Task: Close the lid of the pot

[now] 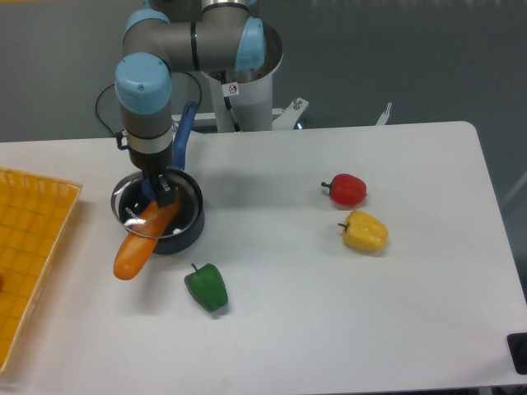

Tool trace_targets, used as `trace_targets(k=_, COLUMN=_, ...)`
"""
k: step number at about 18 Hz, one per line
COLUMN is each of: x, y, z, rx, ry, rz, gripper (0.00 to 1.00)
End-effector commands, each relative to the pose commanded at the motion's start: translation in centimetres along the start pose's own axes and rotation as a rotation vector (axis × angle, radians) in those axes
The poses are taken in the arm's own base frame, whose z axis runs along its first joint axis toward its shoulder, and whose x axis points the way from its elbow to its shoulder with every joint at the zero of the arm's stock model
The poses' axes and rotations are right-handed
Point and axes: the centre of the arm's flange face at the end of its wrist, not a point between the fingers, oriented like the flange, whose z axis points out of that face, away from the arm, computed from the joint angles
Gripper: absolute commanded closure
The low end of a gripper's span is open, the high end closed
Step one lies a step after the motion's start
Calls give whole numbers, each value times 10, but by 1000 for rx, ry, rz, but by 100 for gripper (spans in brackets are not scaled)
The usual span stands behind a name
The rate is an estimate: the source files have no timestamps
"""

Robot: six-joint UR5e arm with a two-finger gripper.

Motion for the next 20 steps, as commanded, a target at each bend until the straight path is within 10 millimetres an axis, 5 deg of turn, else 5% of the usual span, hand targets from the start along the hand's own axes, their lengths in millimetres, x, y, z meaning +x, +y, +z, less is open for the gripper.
trace_targets(k=8, x=-12, y=-5, z=-16, rx=14, ry=-26, rz=-10, gripper=0)
trace_targets(k=14, x=-83, y=15, z=-84, rx=46, ry=-137, rz=-89, gripper=0)
trace_targets(k=20, x=-121, y=55, z=-76, rx=-138, ry=-109, rz=-56, gripper=0)
